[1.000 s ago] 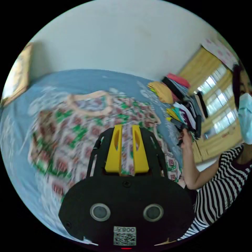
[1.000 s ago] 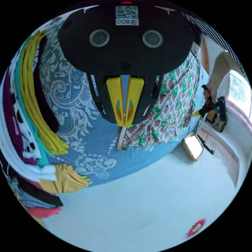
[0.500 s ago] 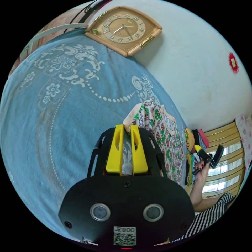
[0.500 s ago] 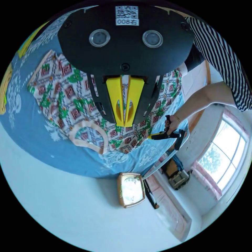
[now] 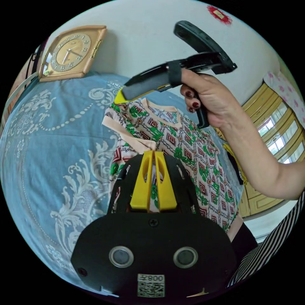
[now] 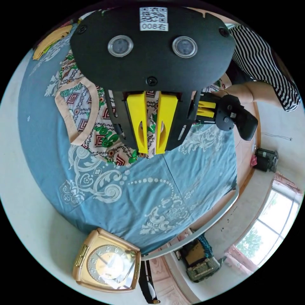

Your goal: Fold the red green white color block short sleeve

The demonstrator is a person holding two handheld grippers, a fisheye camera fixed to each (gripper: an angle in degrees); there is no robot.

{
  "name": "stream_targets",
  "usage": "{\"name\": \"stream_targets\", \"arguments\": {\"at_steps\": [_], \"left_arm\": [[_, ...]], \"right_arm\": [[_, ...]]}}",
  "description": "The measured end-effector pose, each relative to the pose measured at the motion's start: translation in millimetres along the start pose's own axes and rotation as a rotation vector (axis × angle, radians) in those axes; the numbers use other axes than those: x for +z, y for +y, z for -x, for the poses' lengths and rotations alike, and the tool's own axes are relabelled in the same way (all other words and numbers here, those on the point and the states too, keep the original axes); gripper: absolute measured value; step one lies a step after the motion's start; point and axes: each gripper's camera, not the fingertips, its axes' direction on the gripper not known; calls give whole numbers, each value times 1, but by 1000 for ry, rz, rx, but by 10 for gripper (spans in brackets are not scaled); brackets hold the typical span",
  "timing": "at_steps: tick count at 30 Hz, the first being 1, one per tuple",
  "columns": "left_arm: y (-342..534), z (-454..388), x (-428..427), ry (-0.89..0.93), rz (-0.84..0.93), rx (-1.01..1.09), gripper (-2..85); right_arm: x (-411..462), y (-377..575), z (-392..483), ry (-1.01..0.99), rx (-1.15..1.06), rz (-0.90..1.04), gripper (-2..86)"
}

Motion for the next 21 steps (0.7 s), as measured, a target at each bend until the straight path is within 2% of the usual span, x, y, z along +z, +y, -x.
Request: {"name": "stream_targets", "arguments": {"at_steps": [5,10,13,17,21], "left_arm": [[-4,-28,-31,8,-7,-26,8],[-10,-41,-62,48,-8,-60,9],[-14,-52,-79,60,-8,-66,9],[-16,-68,-108,49,-33,-75,9],[-18,-79,-152,-7,-99,-72,10]], "right_arm": [[16,-47,23,80,-57,42,66],[57,-92,29,251,-50,183,57],[55,-106,31,280,-56,146,33],[46,-122,24,212,-35,102,16],[4,-136,3,-93,14,-137,10]]}}
